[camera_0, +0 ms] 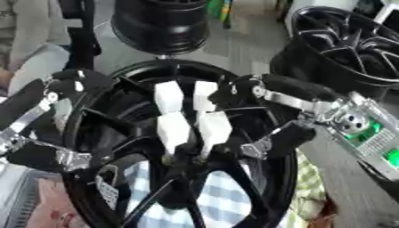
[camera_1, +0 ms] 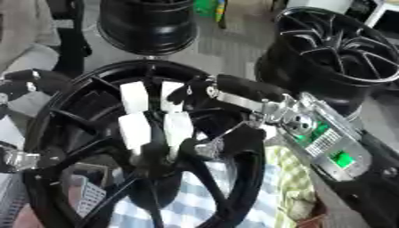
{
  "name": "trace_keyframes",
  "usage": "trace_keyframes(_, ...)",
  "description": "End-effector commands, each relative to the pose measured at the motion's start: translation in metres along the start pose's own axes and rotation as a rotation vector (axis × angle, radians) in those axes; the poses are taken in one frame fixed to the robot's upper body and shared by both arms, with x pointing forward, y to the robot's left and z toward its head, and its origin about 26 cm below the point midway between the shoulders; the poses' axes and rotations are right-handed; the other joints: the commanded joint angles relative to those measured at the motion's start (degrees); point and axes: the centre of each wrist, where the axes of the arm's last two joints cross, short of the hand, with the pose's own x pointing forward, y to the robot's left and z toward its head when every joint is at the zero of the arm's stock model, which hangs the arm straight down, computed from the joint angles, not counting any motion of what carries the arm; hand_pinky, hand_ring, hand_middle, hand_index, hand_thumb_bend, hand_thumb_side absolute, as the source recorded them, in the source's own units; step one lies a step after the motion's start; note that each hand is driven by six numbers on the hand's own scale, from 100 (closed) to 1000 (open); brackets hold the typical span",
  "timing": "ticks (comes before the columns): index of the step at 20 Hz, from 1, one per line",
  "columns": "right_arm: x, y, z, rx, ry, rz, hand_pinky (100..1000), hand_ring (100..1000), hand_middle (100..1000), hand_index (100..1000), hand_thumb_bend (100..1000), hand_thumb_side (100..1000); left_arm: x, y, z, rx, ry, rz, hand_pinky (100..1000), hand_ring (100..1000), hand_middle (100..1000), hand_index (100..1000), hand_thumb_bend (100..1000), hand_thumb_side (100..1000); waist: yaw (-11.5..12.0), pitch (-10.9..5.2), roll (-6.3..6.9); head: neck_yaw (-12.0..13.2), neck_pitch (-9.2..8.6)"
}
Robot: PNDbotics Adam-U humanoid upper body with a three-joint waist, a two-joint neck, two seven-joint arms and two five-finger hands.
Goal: Pull the pin out of the wheel hub.
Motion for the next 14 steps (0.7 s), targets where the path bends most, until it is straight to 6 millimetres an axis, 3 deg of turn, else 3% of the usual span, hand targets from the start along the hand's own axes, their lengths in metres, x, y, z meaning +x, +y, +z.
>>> trace_keyframes(1,-0.001,-0.009,-0.001,-0.006,0.008,0.036,746,811,784,884,301,307,0.004,0.008,-0.002,0.001,-0.021,-0.021,771,788,808,857,610,628,-0.08,-1.00,0.46,-0.14,0.12)
trace_keyframes(14,-0.014,-0.002,-0.012,0.049,0.044,0.056,749,809,756,851,300,332,0.004,0.007,-0.002,-0.001,-0.023,-0.016,771,788,807,857,597,625,0.09,-1.24,0.40,-0.34,0.46)
